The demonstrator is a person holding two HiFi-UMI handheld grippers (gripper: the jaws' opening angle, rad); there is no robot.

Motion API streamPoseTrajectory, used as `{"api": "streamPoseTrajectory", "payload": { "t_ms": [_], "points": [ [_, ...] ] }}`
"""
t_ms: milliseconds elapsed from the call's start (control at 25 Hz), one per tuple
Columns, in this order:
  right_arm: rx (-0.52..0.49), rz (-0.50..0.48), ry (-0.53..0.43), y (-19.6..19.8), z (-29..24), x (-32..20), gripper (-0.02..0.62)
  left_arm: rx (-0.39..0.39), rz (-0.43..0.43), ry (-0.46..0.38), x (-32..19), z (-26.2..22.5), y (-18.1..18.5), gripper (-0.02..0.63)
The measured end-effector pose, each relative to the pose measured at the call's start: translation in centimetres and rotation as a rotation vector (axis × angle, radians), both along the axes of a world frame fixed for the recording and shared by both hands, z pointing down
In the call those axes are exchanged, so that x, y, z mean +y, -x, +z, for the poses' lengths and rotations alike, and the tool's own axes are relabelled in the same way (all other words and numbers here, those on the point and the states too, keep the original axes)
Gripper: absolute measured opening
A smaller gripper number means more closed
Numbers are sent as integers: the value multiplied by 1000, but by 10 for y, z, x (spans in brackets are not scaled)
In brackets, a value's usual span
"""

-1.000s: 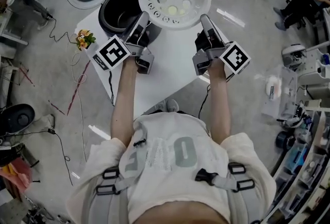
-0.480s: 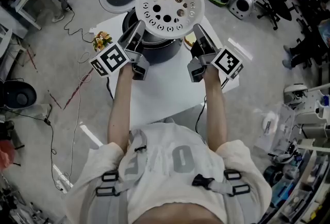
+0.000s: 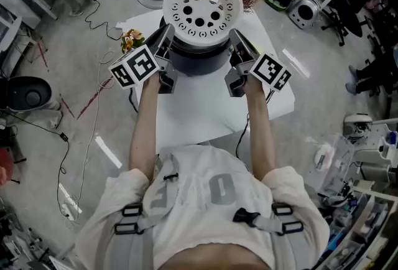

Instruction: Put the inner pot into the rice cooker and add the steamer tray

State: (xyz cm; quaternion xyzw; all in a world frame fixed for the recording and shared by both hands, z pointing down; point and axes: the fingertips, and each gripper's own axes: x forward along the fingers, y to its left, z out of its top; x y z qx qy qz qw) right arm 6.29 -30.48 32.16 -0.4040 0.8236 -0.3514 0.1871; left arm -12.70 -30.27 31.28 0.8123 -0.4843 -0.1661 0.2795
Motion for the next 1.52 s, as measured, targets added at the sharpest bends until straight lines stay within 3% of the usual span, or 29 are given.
{"api": "streamPoseTrajectory", "payload": {
  "t_ms": [480, 680, 1120, 1520],
  "points": [
    [147, -17, 103, 19, 40, -6, 46, -72, -32, 123, -3, 45, 15, 38],
    [189, -19, 131, 18, 52, -6, 51, -119, -48, 148, -5, 57, 17, 40],
    [262, -7, 160, 22, 70, -14, 54, -140, -42, 189, -12, 76, 18, 43],
    [340, -4, 166, 24, 72, -16, 74, -243, -40, 216, -18, 82, 18, 54]
  ]
}}
